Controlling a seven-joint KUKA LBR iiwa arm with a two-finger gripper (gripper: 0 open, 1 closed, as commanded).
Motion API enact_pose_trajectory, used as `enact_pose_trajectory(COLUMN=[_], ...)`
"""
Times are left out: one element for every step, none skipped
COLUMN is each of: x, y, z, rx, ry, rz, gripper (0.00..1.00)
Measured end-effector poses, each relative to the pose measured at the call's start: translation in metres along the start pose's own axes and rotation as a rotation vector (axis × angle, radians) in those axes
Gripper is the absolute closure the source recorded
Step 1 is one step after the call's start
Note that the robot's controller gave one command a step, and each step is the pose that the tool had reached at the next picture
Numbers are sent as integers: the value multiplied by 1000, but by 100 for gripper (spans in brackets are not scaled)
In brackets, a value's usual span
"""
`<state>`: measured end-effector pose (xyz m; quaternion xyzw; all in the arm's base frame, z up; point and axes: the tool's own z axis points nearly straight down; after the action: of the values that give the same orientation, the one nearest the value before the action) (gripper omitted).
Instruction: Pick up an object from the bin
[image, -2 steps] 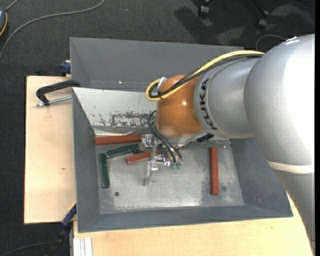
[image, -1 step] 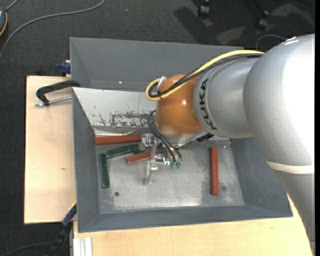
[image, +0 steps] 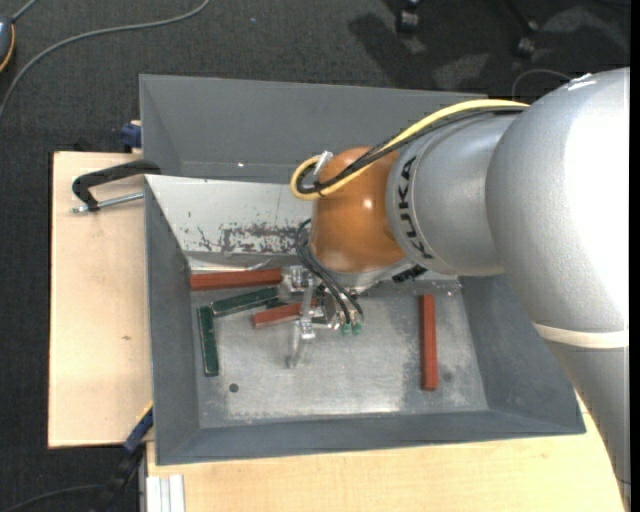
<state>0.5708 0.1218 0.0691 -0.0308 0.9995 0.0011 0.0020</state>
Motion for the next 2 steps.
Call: enact_pose_trajectory(x=[-1,-1], y=[1,1], z=[-1,-1], rx=[0,0], ry=[-1,-1], rz=[1,1], gripper=[0,100])
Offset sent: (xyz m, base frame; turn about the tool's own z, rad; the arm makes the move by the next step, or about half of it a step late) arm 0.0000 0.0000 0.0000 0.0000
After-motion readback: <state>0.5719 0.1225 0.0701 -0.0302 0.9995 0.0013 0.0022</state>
